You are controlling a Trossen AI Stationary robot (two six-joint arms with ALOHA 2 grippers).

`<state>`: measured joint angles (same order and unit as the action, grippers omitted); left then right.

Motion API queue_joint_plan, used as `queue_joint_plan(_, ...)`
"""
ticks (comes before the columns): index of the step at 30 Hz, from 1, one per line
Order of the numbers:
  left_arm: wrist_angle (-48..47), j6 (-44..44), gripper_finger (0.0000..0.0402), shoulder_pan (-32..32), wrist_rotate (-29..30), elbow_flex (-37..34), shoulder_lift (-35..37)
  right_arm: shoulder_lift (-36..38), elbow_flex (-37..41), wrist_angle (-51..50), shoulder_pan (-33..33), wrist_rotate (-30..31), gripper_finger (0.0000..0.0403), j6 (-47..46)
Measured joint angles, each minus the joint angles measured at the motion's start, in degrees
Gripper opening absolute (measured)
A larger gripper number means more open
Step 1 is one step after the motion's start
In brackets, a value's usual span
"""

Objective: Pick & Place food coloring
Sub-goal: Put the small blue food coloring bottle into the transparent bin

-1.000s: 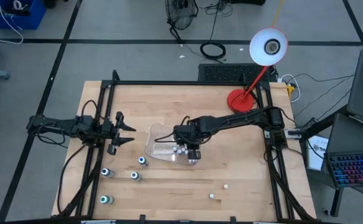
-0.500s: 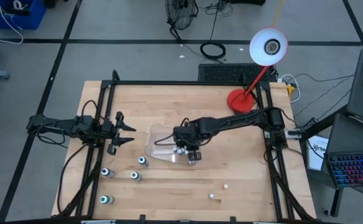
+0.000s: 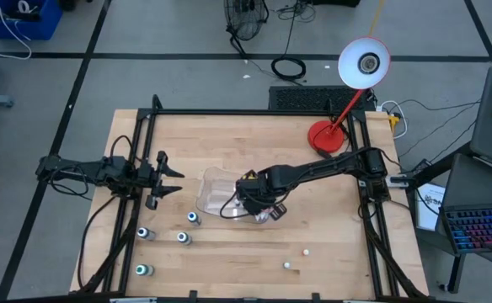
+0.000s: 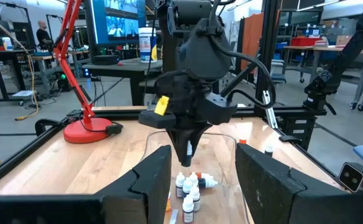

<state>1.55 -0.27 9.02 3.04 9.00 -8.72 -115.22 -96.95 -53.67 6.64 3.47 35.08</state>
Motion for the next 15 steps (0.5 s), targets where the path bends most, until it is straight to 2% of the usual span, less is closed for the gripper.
queue_joint_plan(8, 0.0, 0.0, 0.0182, 0.0, 0.0, 0.0, 0.0, 0.0, 0.0, 1.0, -0.3, 5.7, 0.0058, 7.6)
queue_joint_plan(15, 0.0, 0.0, 0.0182, 0.0, 0.0, 0.0, 0.0, 0.0, 0.0, 4.9, -0.3, 6.6, 0.0058, 14.1)
